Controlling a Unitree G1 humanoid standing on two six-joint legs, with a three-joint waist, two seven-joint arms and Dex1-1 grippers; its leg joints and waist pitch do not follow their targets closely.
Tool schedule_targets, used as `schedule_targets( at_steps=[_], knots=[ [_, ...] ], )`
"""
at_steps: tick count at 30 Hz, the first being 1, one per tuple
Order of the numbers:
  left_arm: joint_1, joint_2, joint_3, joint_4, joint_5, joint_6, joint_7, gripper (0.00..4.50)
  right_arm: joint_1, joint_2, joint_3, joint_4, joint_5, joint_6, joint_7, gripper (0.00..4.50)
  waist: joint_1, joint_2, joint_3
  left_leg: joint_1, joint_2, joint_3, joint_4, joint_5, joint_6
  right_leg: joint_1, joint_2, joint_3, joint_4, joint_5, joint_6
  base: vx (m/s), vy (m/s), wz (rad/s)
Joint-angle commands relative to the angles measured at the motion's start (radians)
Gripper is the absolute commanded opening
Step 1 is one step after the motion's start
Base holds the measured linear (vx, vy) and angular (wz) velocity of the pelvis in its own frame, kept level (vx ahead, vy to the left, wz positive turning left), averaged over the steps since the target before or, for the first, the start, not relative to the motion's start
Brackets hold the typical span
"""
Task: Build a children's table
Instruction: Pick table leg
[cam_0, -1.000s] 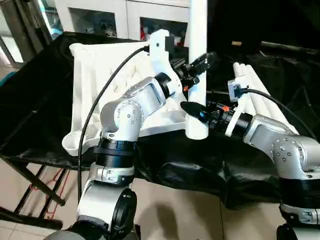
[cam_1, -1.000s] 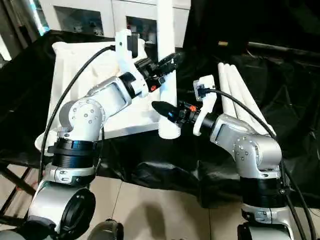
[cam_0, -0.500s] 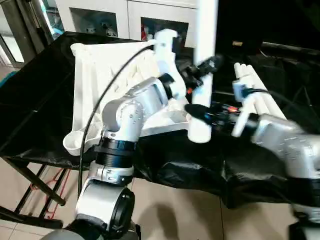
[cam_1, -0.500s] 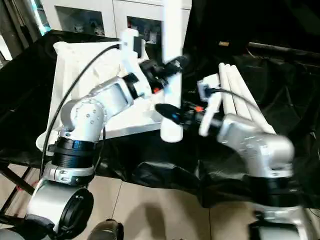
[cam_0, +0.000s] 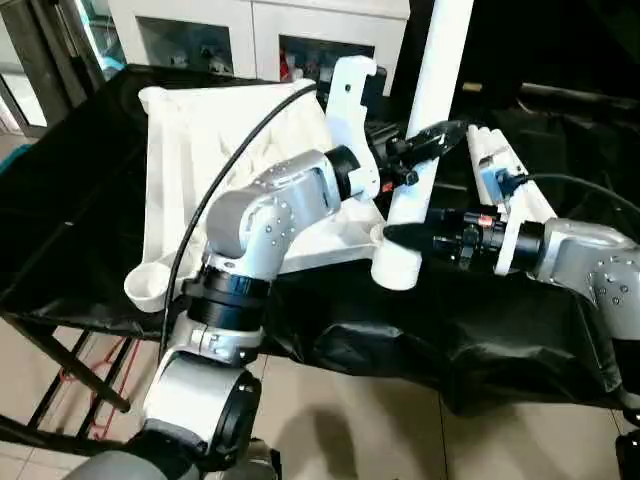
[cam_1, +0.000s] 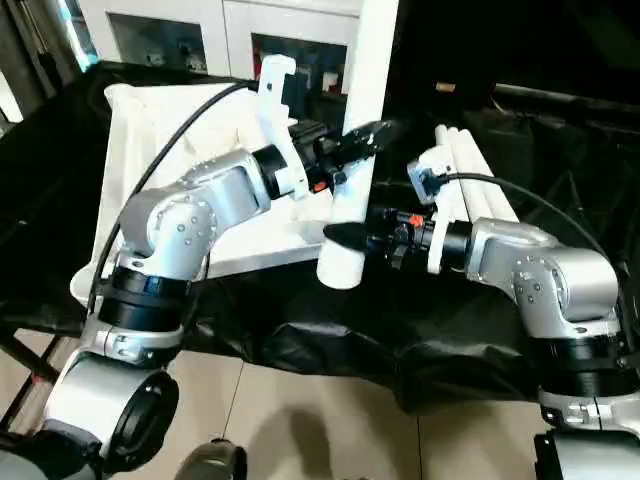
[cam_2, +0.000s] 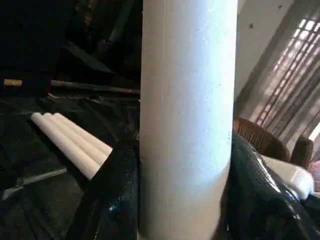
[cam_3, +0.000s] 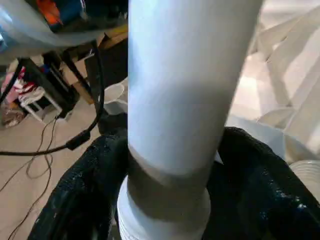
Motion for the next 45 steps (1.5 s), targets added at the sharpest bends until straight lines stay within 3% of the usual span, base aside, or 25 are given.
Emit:
schedule_targets(
  at_steps=[1,22,24,26,33,37,39,45],
  knots=[
    [-0.012,0.000,-0.017,-0.024,-0.005,0.020,-0.020,1.86,-0.021,-0.007,0.009,0.012,-0.009,-0.005,0.014,3.08,0.000,-0.015,-0.103,0.035,0.051,-0.018,-0.063,-0.084,0.012,0.047,-0.076,0.035,-0.071,-0.040,-0.242,0.000,0.000,0.00],
    [-0.014,-0.001,-0.010,-0.035,-0.031,0.034,-0.042,1.86,-0.005,-0.007,0.015,0.001,0.002,-0.004,0.045,3.08,0.002,-0.015,-0.105,0.035,0.051,-0.018,-0.062,-0.081,0.019,0.048,-0.077,0.035,-0.069,-0.033,-0.247,0.000,0.000,0.00],
    [-0.014,0.000,-0.010,-0.034,-0.031,0.034,-0.043,1.86,-0.004,-0.007,0.016,0.002,-0.001,-0.005,0.046,2.74,0.002,-0.012,-0.105,0.035,0.051,-0.018,-0.062,-0.081,0.019,0.048,-0.076,0.035,-0.069,-0.029,-0.249,0.000,0.000,0.00],
    [-0.015,0.001,-0.011,-0.035,-0.031,0.035,-0.045,1.86,-0.004,-0.006,0.016,0.003,-0.002,-0.004,0.047,2.74,0.002,-0.014,-0.105,0.035,0.051,-0.018,-0.062,-0.083,0.018,0.049,-0.077,0.035,-0.069,-0.026,-0.249,0.000,0.000,0.00],
    [-0.014,0.004,-0.016,-0.038,-0.030,0.037,-0.054,1.86,0.001,-0.005,0.016,-0.002,-0.004,-0.004,0.052,2.00,0.002,-0.014,-0.106,0.035,0.051,-0.018,-0.061,-0.080,0.020,0.048,-0.076,0.035,-0.068,-0.018,-0.251,0.000,0.000,0.00],
    [-0.012,0.010,-0.028,-0.042,-0.021,0.033,-0.060,1.86,0.002,-0.003,0.014,-0.002,-0.005,-0.005,0.050,1.96,0.002,-0.014,-0.106,0.035,0.051,-0.018,-0.061,-0.079,0.020,0.049,-0.077,0.035,-0.068,-0.020,-0.251,0.000,0.000,0.00],
    [-0.007,0.020,-0.051,-0.042,0.011,0.018,-0.054,2.42,0.008,0.008,0.002,-0.009,0.001,-0.009,0.041,1.94,0.002,-0.012,-0.106,0.036,0.052,-0.018,-0.062,-0.082,0.019,0.048,-0.077,0.035,-0.068,-0.025,-0.248,0.000,0.000,0.00],
    [0.005,0.015,-0.045,-0.051,0.002,0.024,-0.050,2.98,0.023,0.039,-0.027,-0.020,0.013,-0.009,0.002,1.91,0.002,-0.010,-0.106,0.035,0.051,-0.019,-0.062,-0.083,0.014,0.048,-0.077,0.034,-0.068,-0.018,-0.253,0.000,0.000,0.00]
  ],
)
